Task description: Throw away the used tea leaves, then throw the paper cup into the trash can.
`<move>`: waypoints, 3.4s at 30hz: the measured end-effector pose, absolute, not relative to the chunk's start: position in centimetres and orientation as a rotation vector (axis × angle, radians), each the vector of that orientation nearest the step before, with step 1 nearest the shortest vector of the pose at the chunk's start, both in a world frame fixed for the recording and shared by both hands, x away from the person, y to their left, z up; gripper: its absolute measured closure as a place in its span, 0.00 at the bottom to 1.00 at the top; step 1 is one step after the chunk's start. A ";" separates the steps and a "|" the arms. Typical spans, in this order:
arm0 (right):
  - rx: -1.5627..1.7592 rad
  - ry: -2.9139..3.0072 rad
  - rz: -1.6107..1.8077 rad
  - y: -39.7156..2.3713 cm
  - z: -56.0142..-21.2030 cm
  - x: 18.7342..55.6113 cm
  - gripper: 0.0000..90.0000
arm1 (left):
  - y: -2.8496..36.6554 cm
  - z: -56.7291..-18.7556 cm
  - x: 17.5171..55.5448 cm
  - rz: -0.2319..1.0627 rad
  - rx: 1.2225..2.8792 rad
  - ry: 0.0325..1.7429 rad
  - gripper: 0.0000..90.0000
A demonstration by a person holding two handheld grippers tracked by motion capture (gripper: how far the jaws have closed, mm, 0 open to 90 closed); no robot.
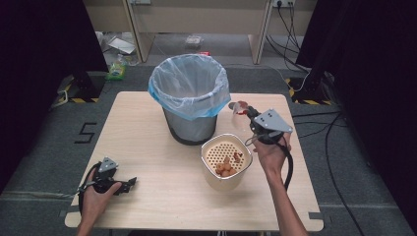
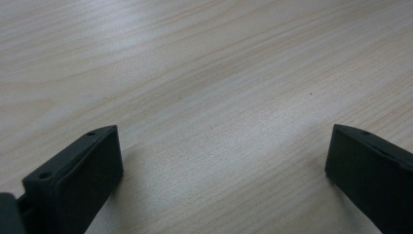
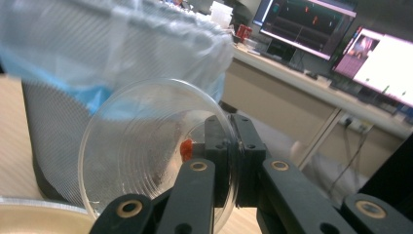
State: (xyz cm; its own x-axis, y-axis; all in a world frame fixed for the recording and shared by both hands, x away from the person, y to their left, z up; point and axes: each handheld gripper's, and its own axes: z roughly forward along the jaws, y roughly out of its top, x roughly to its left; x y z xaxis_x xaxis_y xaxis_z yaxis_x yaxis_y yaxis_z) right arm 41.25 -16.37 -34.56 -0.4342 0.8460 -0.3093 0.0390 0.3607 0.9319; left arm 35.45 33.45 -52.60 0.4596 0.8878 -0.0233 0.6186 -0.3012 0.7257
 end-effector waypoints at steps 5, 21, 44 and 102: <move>0.863 1.763 1.233 -17.8 -33.2 42.4 0.97 | 33.5 -52.6 35.5 0.511 2.035 1.252 0.00; 0.916 1.744 1.262 -17.8 -28.1 45.3 0.97 | 33.5 -52.6 35.5 0.511 2.035 1.252 0.00; 0.823 1.798 1.268 -12.0 -22.0 49.2 0.96 | 33.4 -52.6 35.5 0.511 2.033 1.252 0.00; 1.045 1.967 1.100 -21.2 -34.8 43.6 0.45 | 33.4 -52.6 35.4 0.511 2.033 1.254 0.00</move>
State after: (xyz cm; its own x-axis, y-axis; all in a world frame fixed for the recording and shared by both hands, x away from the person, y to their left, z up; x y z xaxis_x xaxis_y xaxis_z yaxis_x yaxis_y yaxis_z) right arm 43.57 -21.21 -34.76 -0.4747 0.8672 -0.1502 0.3261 0.3318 0.8852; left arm 35.39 33.45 -52.60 0.4575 0.8889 -0.0234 0.6197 -0.2999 0.7253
